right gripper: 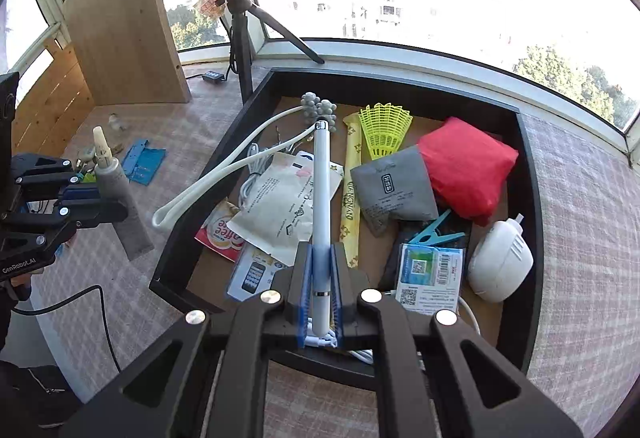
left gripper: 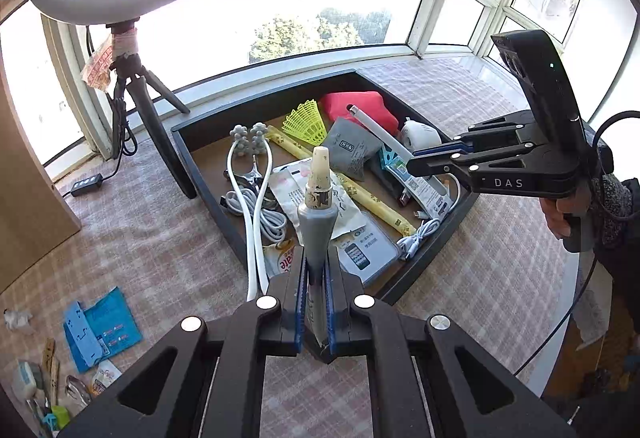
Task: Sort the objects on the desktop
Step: 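Carry the grey tube and white stylus pen into the black tray and release both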
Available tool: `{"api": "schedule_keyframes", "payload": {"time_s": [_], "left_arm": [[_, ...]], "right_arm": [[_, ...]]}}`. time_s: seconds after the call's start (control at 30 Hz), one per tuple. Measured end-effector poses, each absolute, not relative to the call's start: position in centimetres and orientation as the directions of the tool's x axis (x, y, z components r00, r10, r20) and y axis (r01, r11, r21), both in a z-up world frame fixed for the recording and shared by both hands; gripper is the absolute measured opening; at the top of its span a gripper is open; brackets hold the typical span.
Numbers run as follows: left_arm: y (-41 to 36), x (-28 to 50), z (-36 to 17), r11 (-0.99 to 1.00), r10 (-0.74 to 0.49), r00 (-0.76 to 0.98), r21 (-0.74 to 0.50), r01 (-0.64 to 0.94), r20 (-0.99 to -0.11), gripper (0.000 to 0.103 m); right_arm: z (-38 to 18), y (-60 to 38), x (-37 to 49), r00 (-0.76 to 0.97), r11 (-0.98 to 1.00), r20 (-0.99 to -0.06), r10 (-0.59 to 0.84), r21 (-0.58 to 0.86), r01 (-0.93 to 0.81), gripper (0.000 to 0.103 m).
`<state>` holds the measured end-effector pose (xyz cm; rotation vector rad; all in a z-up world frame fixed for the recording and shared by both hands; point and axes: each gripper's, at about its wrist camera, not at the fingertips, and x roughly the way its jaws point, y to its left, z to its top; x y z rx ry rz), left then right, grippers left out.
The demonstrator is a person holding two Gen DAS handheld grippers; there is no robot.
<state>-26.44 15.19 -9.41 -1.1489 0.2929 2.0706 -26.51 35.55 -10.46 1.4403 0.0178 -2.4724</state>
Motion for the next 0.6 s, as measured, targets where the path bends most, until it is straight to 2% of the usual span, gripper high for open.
{"api": "schedule_keyframes", "payload": {"time_s": [0.13, 0.2, 0.23, 0.27, 0.3, 0.6], "left_arm": [[19.0, -27.9, -9.6, -0.696, 0.483, -0.332, -0.125, -0.707, -0.81, 0.009], [20.2, -28.8, -9.8, -0.722, 0.455, -0.36, -0.101, -0.684, -0.815, 0.028], [20.5, -29.3, -10.0, -0.736, 0.444, -0.359, -0.105, -0.669, -0.821, 0.054], [20.6, -29.6, -10.1, -0.744, 0.447, -0.36, -0.117, -0.658, -0.819, 0.062], [20.7, -29.7, -10.0, -0.748, 0.455, -0.364, -0.127, -0.652, -0.813, 0.06], [19.5, -29.5, -10.0, -0.767, 0.452, -0.376, -0.138, -0.626, -0.809, 0.058]], "right_arm": [[-11.0, 39.3, -26.9, -0.492, -0.982, -0.854, -0.169, 0.103, 0.159, 0.009], [-11.0, 40.3, -27.2, -0.517, -0.99, -0.847, -0.124, 0.072, 0.12, 0.014], [-11.0, 40.9, -27.4, -0.526, -0.994, -0.845, -0.1, 0.065, 0.083, 0.035], [-11.0, 41.4, -27.5, -0.536, -0.996, -0.84, -0.085, 0.069, 0.05, 0.062], [-10.8, 41.7, -27.5, -0.555, -0.997, -0.828, -0.081, 0.074, 0.035, 0.067], [-10.4, 41.5, -27.7, -0.584, -0.999, -0.811, -0.041, 0.053, -0.004, 0.067]]}}
